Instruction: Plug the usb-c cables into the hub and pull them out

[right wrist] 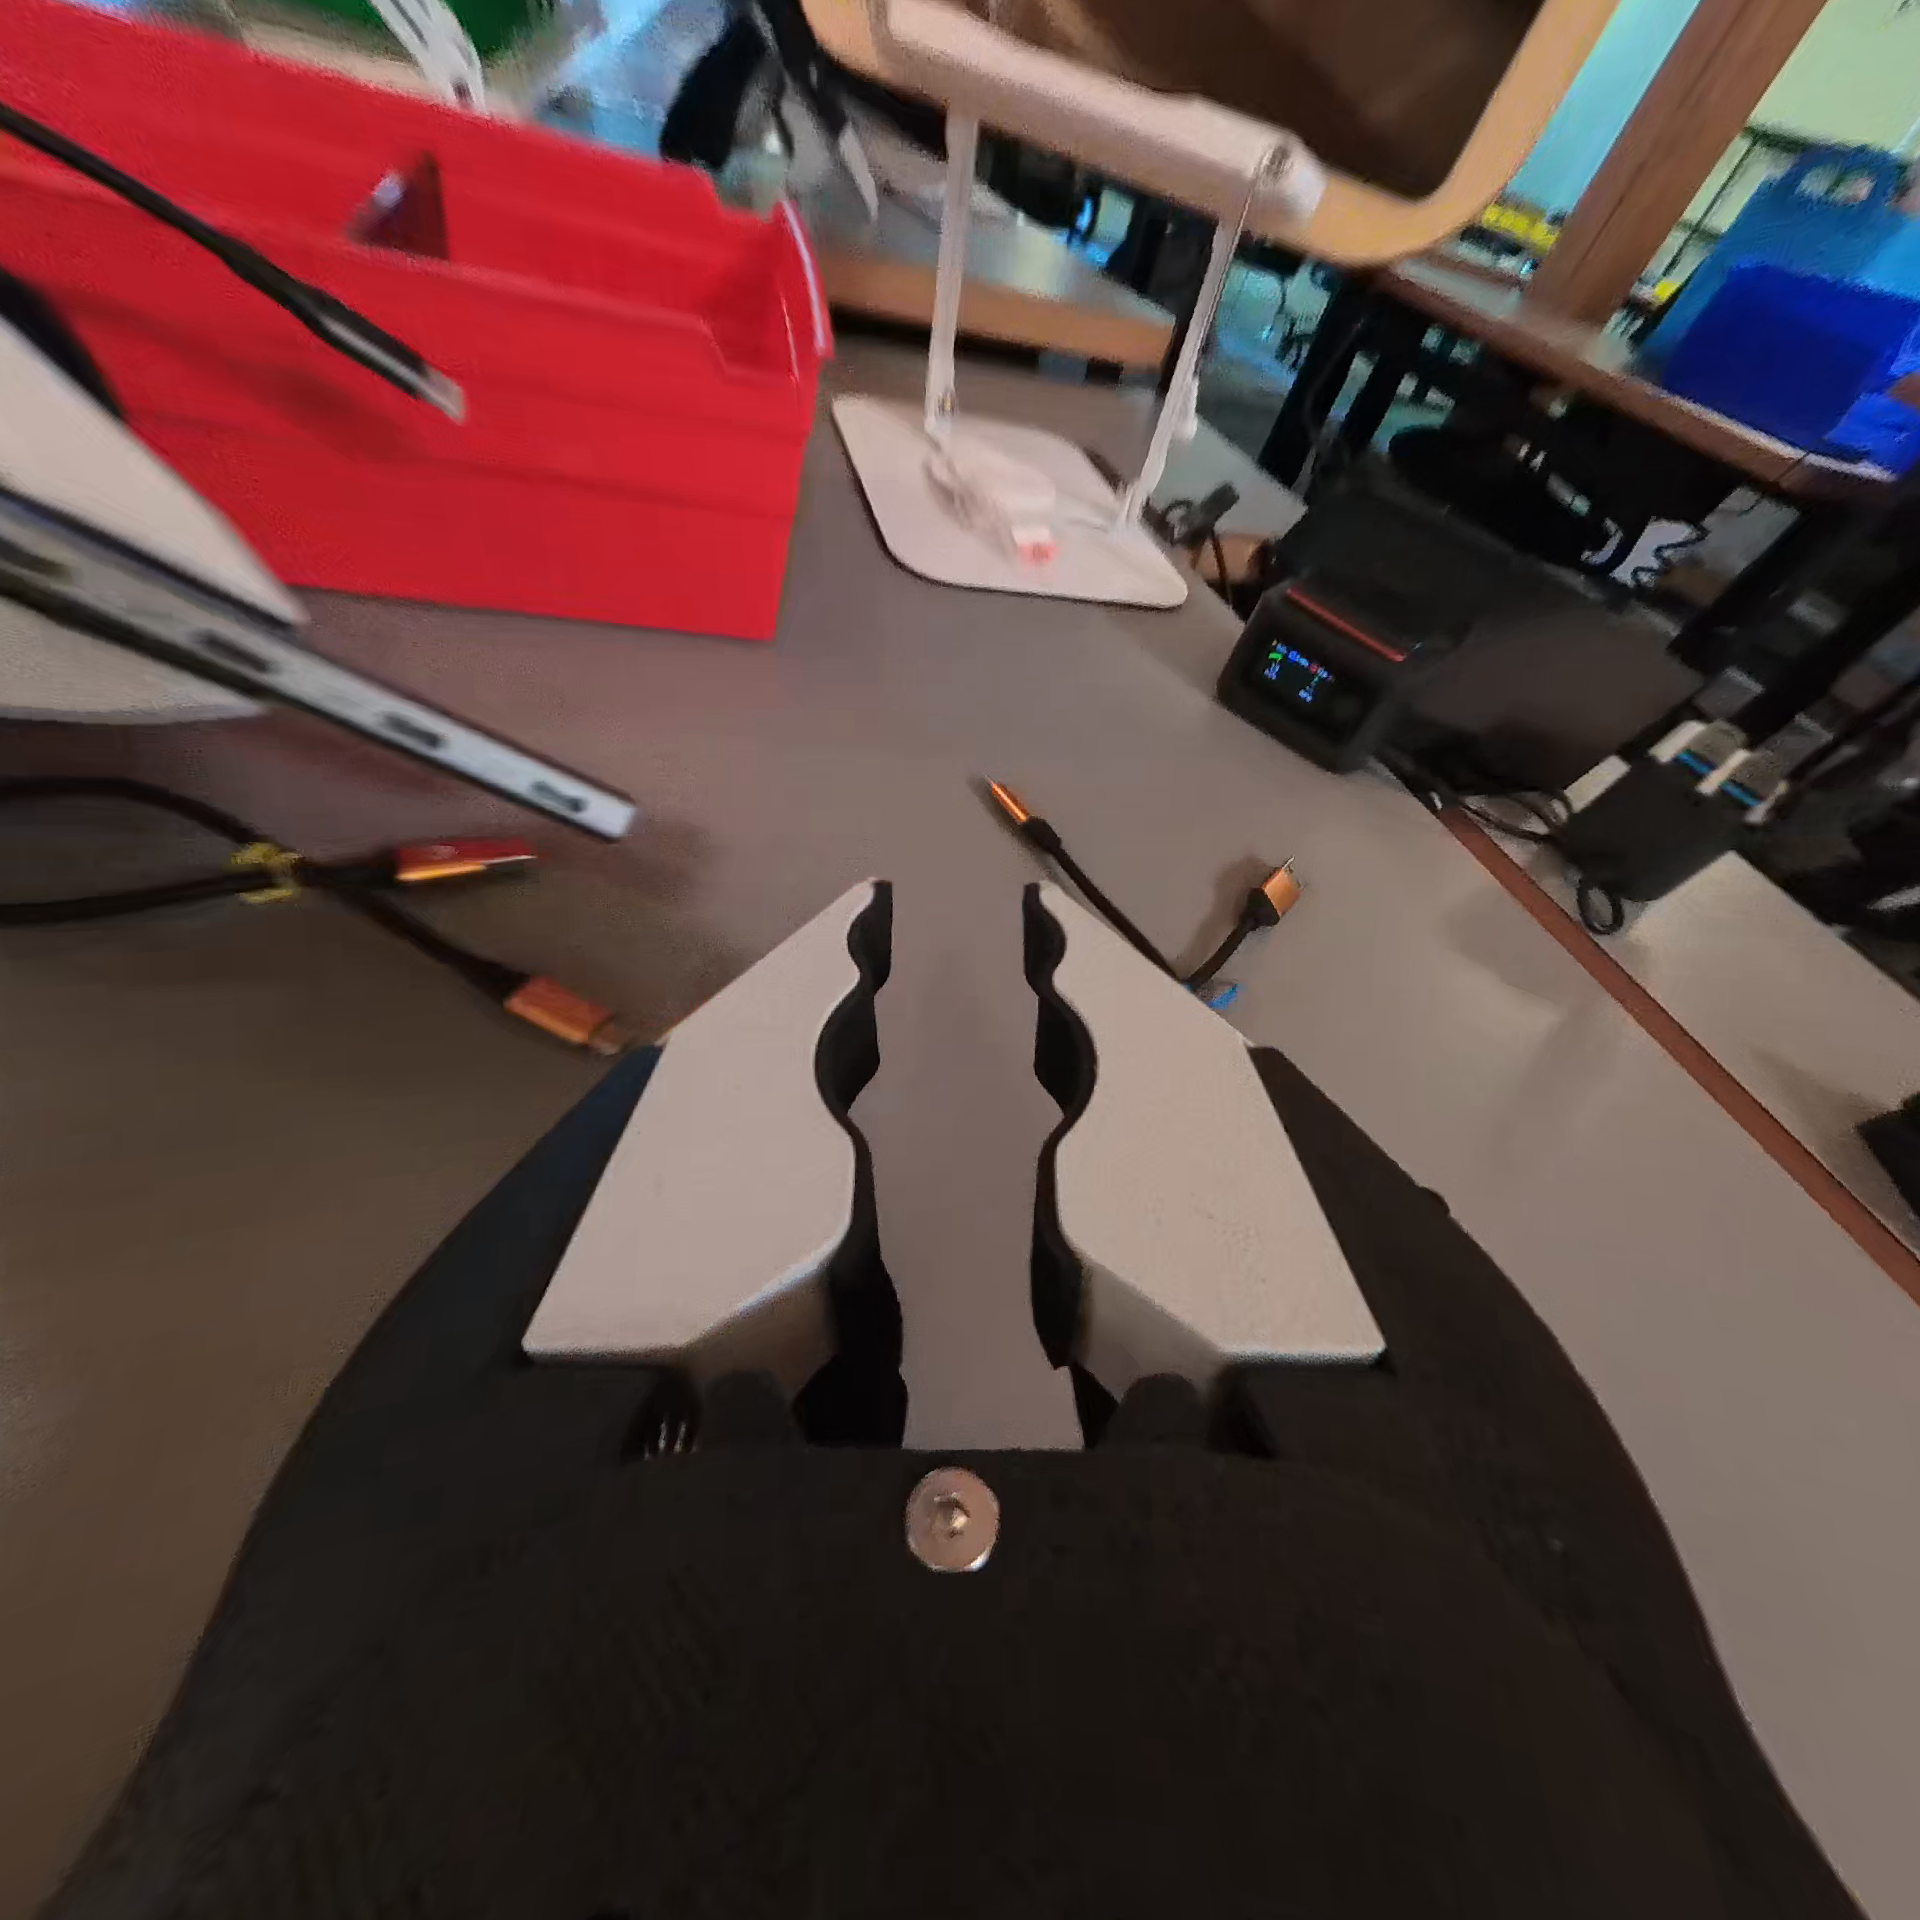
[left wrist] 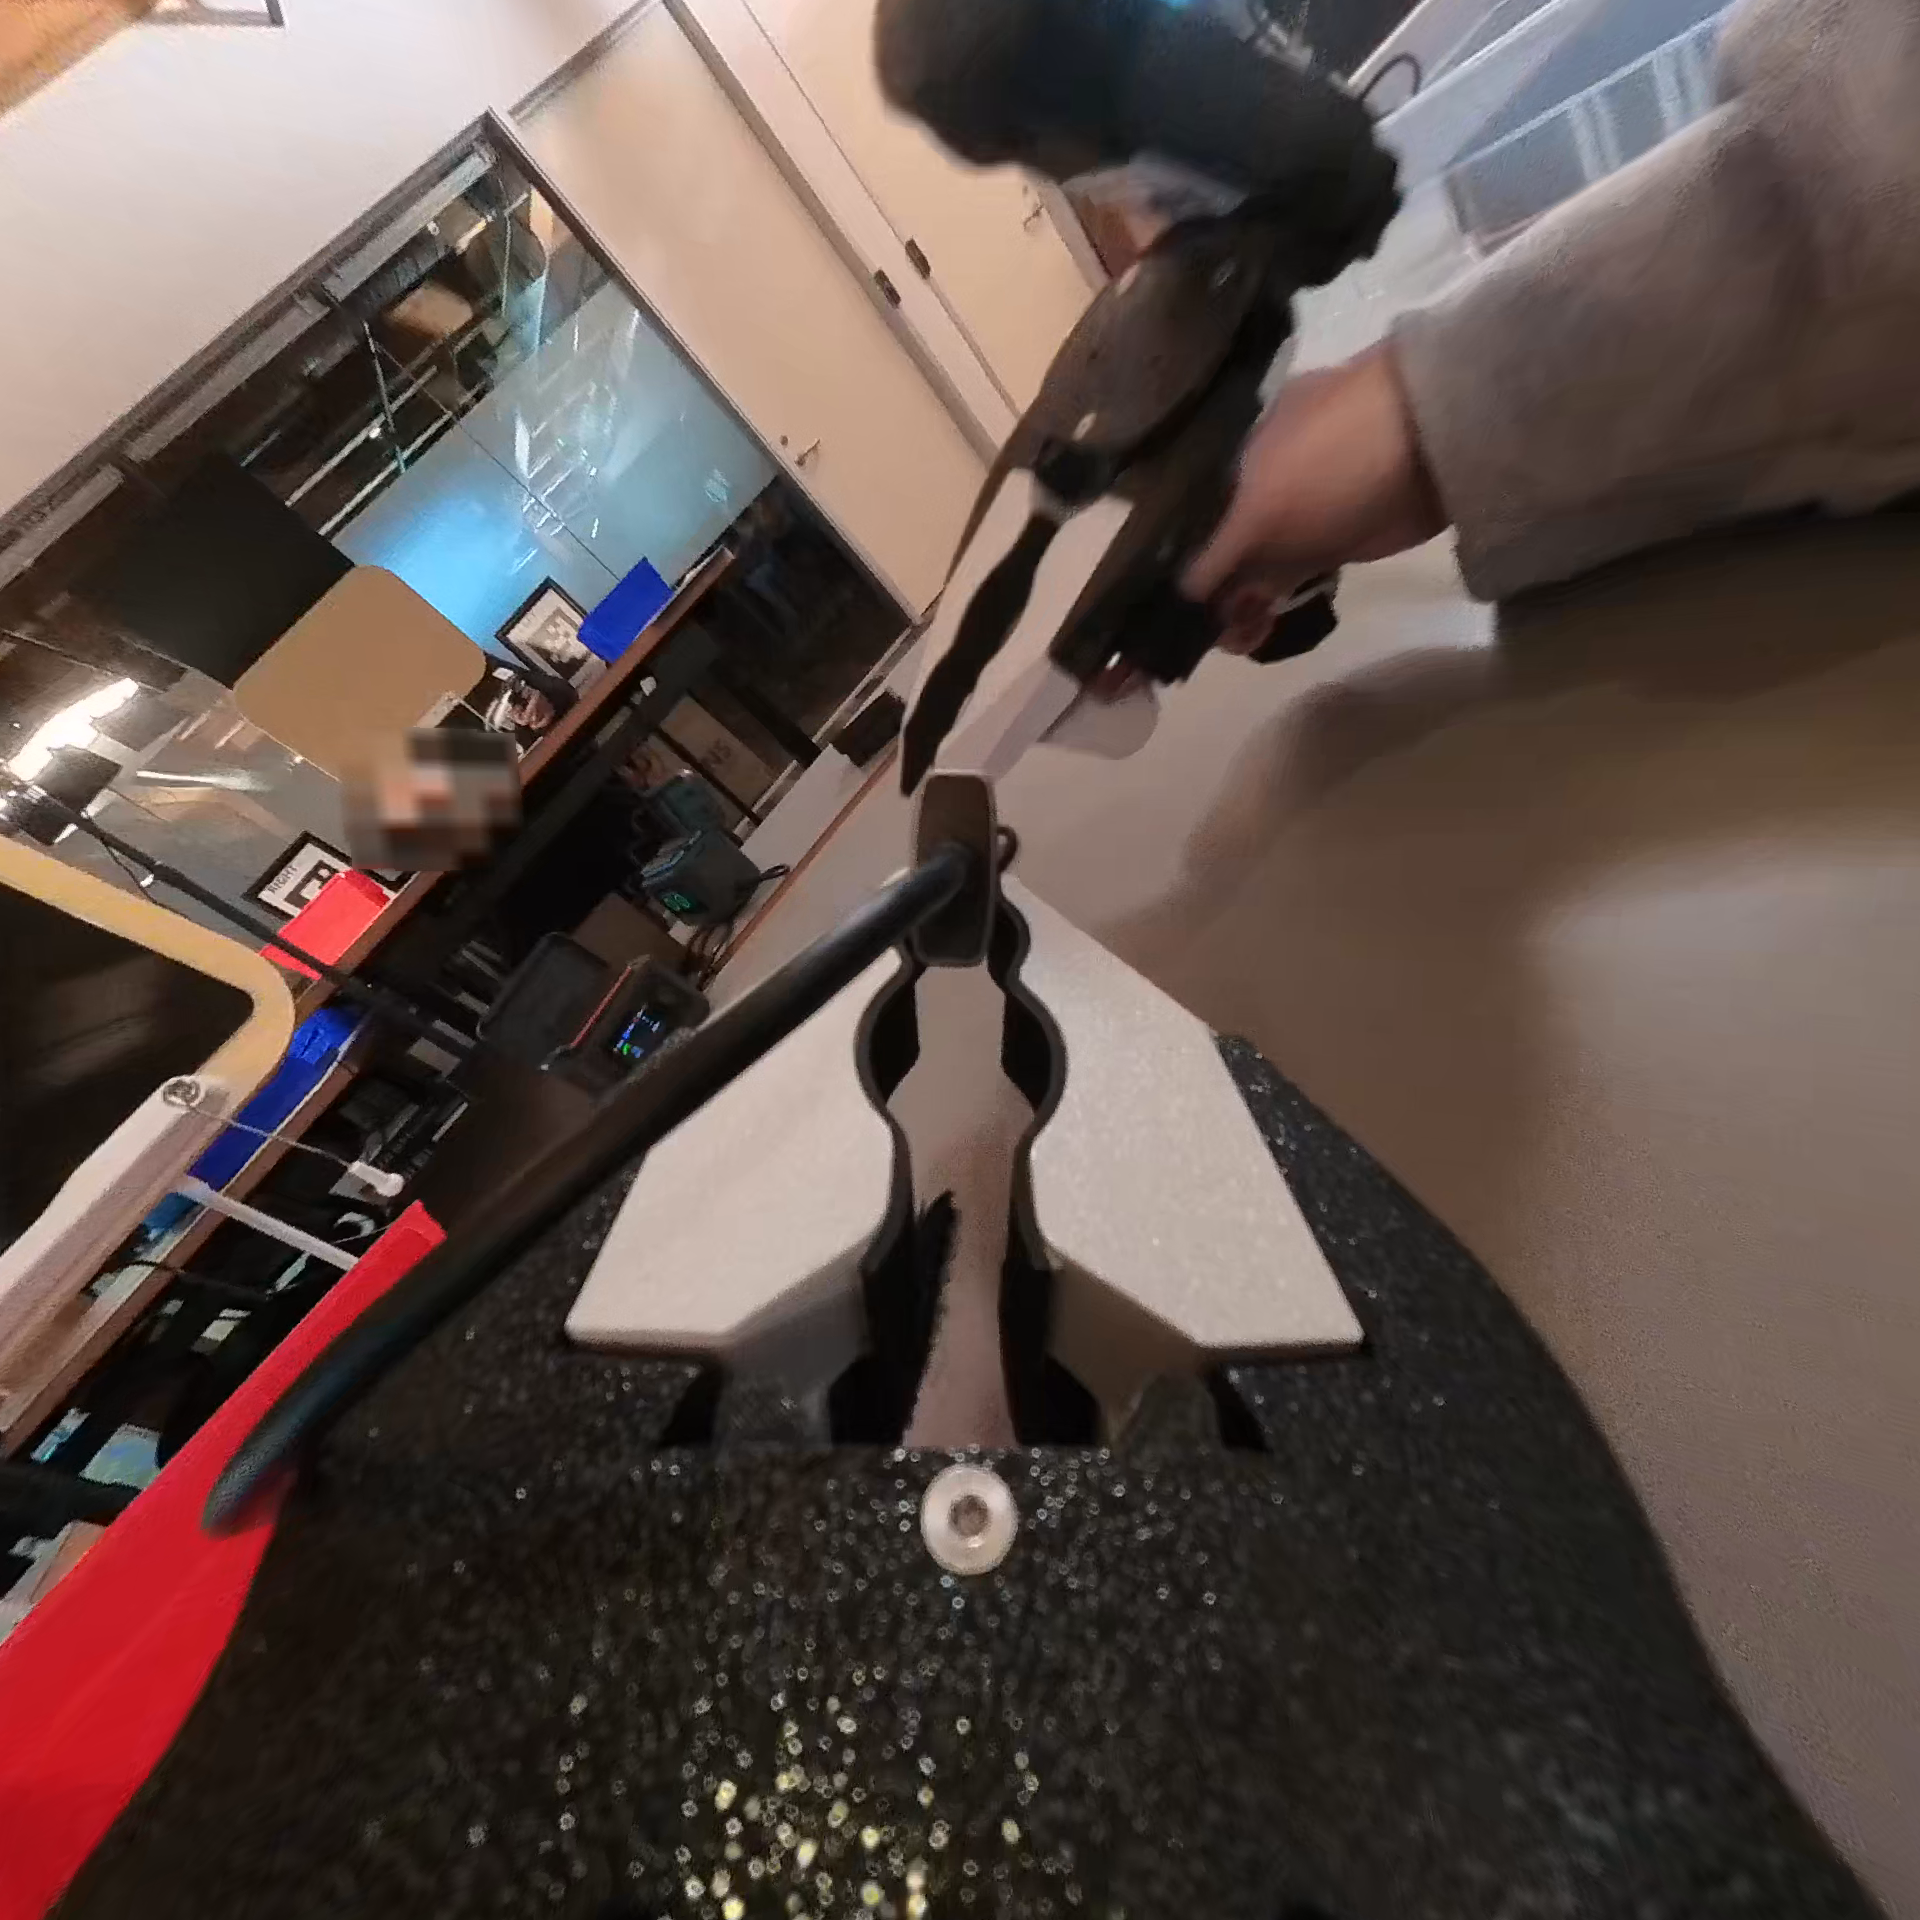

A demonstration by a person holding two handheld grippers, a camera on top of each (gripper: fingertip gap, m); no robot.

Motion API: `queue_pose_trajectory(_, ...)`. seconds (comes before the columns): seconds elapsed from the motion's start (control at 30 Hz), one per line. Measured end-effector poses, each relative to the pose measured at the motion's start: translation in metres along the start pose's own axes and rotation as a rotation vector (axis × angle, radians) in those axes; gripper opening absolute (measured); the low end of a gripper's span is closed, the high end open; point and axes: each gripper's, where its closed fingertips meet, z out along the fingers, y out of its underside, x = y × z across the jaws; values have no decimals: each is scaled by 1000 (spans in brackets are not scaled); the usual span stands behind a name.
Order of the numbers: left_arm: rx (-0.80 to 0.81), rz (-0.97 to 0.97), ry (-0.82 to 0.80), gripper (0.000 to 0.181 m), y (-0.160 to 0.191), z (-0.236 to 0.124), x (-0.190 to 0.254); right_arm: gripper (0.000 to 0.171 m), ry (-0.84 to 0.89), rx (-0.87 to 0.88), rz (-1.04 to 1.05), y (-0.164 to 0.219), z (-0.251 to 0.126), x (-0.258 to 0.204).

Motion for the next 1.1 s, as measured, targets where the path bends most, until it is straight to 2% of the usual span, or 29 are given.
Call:
queue_pose_trajectory(0.03, -5, 5, -7, 7, 2, 1, -2, 24, -9, -20, -9, 3, 13, 4)
queue_pose_trajectory(0.3, -9, 1, -32, 7, 6, 1, -12, 31, -134, -229, -82, 27, 100, 23)
queue_pose_trajectory(0.37, -11, 1, -35, 7, 6, 2, -13, 22, -186, -289, -88, 34, 108, 24)
queue_pose_trajectory(0.53, -18, 19, -23, 7, 9, 6, -13, 21, -264, -359, -77, 41, 111, 25)
queue_pose_trajectory(0.6, -24, 22, -27, 7, 11, 8, -13, 8, -275, -363, -92, 43, 111, 22)
queue_pose_trajectory(0.7, -64, 14, -77, 7, 19, 7, -23, 6, -229, -324, -104, 40, 108, 26)
queue_pose_trajectory(0.83, -142, -21, -147, 7, 36, 6, -38, 6, 8, -241, -262, 26, 81, 42)
queue_pose_trajectory(0.93, -194, 6, -159, 8, 46, 6, -39, 5, 29, -172, -224, 13, 56, 22)
queue_pose_trajectory(1.1, -277, 119, -134, 7, 58, 11, -29, 5, -19, -185, -198, 11, 13, -26)
